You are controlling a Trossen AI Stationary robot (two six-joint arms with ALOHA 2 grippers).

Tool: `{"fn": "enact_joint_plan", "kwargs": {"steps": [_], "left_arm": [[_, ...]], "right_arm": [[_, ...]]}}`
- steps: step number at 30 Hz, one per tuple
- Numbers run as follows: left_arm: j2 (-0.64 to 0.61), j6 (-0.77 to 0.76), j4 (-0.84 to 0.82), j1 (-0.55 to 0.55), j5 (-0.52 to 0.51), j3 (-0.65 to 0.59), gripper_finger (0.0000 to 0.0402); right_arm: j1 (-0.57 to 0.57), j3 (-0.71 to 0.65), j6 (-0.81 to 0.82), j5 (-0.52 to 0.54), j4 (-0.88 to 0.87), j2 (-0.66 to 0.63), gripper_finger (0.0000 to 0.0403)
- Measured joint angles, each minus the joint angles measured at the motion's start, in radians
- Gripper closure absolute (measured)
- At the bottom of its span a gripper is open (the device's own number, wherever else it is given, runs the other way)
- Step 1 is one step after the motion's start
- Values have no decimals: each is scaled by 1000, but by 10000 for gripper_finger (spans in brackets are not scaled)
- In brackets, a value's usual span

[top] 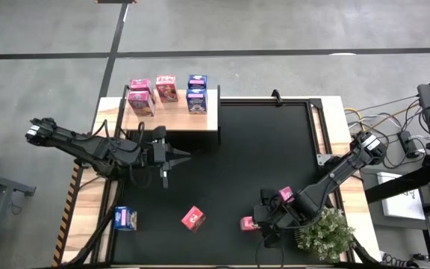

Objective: Stack cereal on shelf
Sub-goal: Align the right red cereal box with the other red cereal box on the shelf

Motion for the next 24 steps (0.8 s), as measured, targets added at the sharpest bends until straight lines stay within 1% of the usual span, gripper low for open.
{"fn": "enact_joint_plan", "kwargs": {"steps": [13, 19, 24], "left_arm": [[0, 0, 0, 0, 0, 0, 363], [0, 0, 0, 0, 0, 0, 363], [0, 0, 0, 0, 0, 0, 363]], "right_arm": [[7, -40, 16, -10, 5, 2, 145], [7, -48, -6, 12, 16, 13, 157], [7, -50, -13, 13, 31, 25, 176]]}}
